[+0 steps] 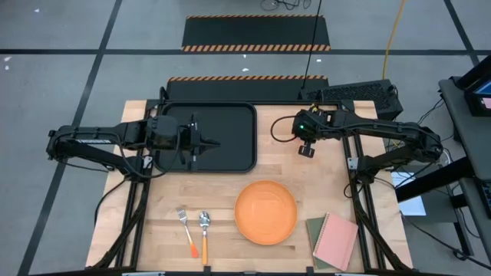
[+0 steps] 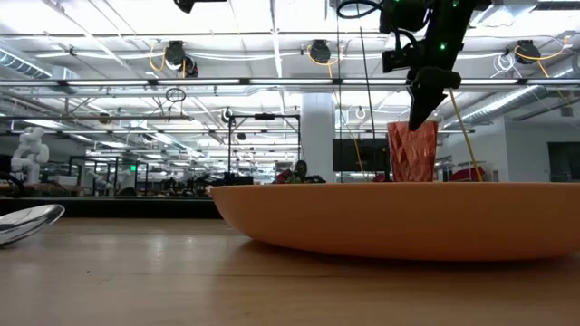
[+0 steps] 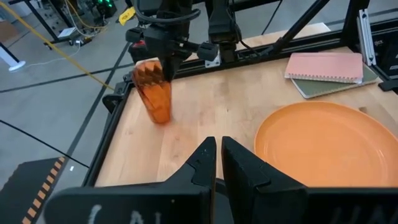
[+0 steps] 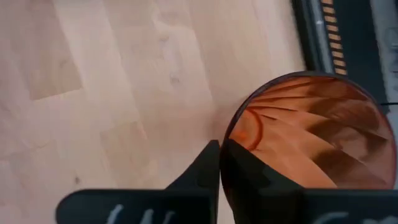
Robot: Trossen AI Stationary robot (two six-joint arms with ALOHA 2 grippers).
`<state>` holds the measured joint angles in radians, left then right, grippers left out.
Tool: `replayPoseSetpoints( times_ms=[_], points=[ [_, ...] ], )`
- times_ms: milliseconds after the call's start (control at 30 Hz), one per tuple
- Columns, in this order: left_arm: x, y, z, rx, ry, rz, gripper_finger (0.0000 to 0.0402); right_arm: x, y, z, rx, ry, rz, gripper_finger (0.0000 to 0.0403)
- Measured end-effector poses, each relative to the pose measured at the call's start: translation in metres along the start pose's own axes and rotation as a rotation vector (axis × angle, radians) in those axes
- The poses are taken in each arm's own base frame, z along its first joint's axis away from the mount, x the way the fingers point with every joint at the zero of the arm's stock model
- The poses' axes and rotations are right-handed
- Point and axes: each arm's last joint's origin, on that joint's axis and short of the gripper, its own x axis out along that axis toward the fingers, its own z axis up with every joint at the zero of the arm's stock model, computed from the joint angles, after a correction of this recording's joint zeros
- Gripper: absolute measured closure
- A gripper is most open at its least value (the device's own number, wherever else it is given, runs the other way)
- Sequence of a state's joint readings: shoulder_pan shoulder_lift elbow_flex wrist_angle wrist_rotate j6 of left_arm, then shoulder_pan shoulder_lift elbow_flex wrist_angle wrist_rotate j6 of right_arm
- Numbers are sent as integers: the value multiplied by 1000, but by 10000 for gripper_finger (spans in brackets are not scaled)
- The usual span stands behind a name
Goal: Pick and place plate/cup/fork/spoon on tray
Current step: Put the orange cup on the black serving tray
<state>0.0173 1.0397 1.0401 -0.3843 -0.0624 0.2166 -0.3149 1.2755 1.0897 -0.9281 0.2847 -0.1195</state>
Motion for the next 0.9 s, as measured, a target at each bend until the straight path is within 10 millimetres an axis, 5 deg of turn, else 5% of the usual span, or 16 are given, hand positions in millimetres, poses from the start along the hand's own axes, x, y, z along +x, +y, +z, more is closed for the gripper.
replayPoseSetpoints(
  times_ms=[500, 900],
  points=[
    [-2, -6, -2, 35, 31, -32, 371, -8, -3, 25, 5, -237, 23, 401],
    [-15, -6, -7, -38, 70, -37, 371, -33, -18, 91, -100, -416, -12, 402]
  ],
)
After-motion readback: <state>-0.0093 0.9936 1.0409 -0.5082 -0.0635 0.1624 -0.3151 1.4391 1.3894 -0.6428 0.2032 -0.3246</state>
